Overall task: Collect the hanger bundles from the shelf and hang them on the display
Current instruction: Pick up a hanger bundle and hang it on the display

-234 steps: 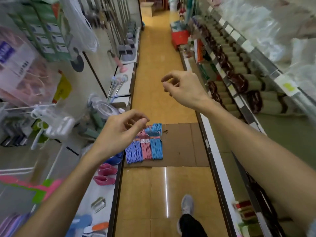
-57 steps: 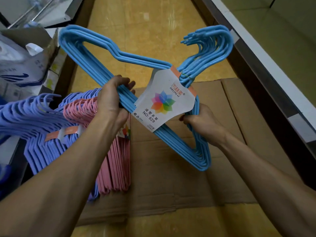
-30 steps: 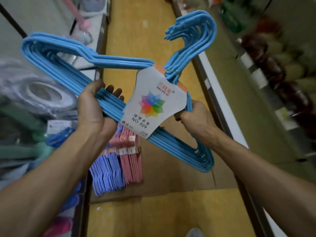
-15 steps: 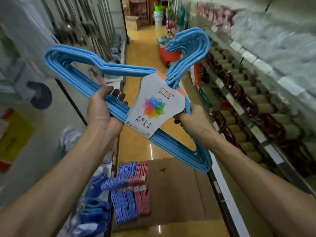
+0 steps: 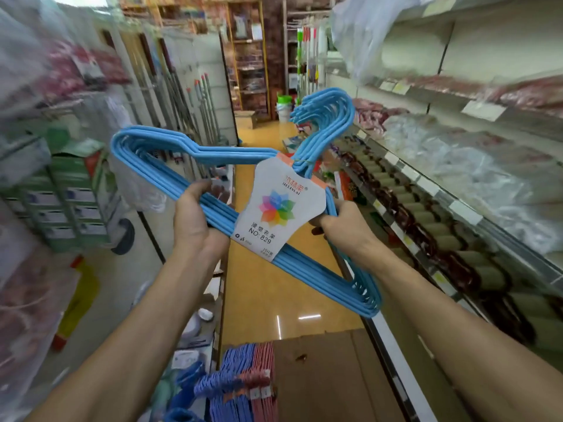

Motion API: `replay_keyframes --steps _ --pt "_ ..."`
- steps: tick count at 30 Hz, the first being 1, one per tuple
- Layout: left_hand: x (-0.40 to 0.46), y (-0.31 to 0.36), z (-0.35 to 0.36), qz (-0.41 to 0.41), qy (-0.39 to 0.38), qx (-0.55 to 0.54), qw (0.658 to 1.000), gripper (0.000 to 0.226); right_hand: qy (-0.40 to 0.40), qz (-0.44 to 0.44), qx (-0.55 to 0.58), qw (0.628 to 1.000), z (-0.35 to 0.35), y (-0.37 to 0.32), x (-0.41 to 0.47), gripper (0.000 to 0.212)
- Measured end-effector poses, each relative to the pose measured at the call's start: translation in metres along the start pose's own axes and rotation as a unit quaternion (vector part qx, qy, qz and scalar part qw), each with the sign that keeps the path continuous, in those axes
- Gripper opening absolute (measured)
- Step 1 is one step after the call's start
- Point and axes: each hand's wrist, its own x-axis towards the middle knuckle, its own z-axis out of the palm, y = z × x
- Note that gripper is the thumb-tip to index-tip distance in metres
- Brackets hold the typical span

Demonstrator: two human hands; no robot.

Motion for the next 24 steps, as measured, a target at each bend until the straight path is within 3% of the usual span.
replay_keyframes --steps 3,16,24 --pt "-0.018 0.005 0.01 0.007 0.004 -0.018 1.0 0.015 -0.03 -0.026 0.01 0.999 -0.01 -0.008 -0.002 0.015" --pt "-0.121 -0.006 0.047 0.185 0.069 -0.022 0.98 0.006 -0.156 -0.142 0.043 0.977 -0.055 -0.035 -0.019 0.017" --pt "-0.217 -0.001 0.029 0.279 0.13 -0.054 0.95 0.022 -0.27 -0.192 0.052 0.942 -0.034 -0.06 -0.066 0.023"
